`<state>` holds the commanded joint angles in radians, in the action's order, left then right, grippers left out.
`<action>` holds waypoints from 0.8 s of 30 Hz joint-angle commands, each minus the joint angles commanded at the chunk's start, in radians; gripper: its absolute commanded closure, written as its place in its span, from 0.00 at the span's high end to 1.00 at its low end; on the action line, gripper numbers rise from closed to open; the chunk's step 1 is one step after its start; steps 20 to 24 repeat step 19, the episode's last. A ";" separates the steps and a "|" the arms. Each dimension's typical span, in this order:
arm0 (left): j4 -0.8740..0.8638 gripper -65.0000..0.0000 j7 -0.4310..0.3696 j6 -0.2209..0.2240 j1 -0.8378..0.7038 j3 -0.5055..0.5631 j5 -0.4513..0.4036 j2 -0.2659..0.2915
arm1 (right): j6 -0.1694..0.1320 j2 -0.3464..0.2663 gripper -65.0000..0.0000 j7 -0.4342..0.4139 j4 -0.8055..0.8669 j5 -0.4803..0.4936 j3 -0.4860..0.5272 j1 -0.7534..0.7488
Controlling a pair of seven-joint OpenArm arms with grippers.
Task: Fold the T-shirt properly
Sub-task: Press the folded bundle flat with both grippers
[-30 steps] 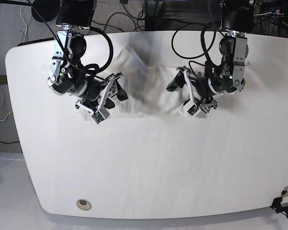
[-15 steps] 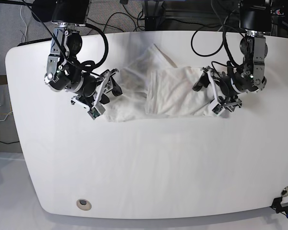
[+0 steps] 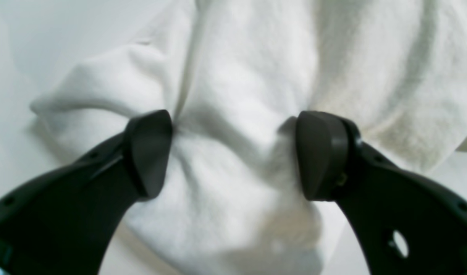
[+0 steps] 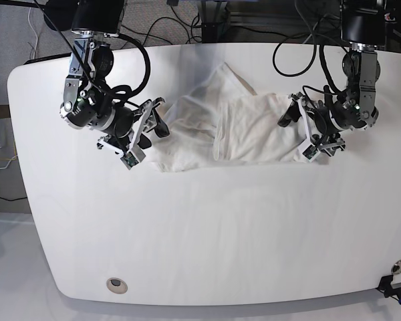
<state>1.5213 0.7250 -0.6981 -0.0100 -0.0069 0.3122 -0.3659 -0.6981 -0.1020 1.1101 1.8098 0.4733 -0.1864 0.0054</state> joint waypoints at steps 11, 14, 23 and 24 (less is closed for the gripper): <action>0.157 0.74 0.009 0.000 -0.052 -0.083 -0.002 -0.003 | 0.000 0.002 0.45 -0.006 -0.002 -0.002 0.003 0.006; 0.190 0.74 0.011 0.000 -0.075 -0.091 -0.002 -0.003 | 0.000 0.006 0.45 -0.006 -0.002 -0.002 0.002 0.006; 0.259 0.74 0.011 0.000 -0.115 -0.130 -0.003 -0.003 | 0.000 0.012 0.45 -0.034 -0.003 -0.109 0.006 0.003; 0.259 0.74 0.011 0.000 -0.115 -0.130 -0.003 -0.003 | 0.000 0.012 0.45 -0.034 -0.003 -0.109 0.006 0.003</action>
